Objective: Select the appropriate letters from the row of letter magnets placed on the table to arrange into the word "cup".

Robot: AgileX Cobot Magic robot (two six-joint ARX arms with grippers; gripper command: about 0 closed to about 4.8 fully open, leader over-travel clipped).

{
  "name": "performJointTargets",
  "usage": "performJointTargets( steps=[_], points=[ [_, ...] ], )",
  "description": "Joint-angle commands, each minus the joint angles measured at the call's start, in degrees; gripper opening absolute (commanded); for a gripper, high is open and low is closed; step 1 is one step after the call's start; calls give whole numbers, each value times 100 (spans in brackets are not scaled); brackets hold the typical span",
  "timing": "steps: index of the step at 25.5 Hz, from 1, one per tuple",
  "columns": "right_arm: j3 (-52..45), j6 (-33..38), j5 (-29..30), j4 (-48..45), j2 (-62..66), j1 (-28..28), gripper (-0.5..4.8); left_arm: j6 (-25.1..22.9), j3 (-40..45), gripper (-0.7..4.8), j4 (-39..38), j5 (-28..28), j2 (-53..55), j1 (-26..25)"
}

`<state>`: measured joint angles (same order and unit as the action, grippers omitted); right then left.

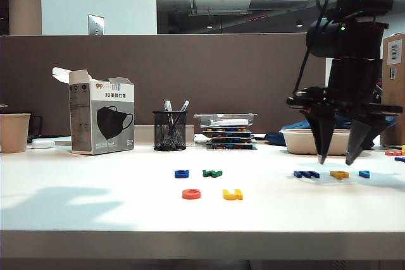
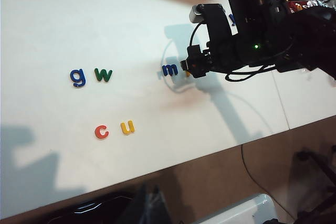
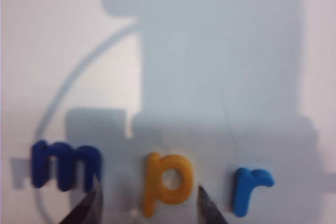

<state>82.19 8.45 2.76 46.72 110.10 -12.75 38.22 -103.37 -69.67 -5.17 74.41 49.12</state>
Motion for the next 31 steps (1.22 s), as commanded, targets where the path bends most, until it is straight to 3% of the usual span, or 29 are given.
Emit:
performJointTargets(
  steps=[1, 31],
  points=[
    [15, -66, -20, -44, 48, 85, 225, -24, -26, -5, 33, -15, -15, 4],
    [13, -76, 142, -33, 225, 140, 225, -24, -26, -5, 35, -15, -15, 4]
  ],
)
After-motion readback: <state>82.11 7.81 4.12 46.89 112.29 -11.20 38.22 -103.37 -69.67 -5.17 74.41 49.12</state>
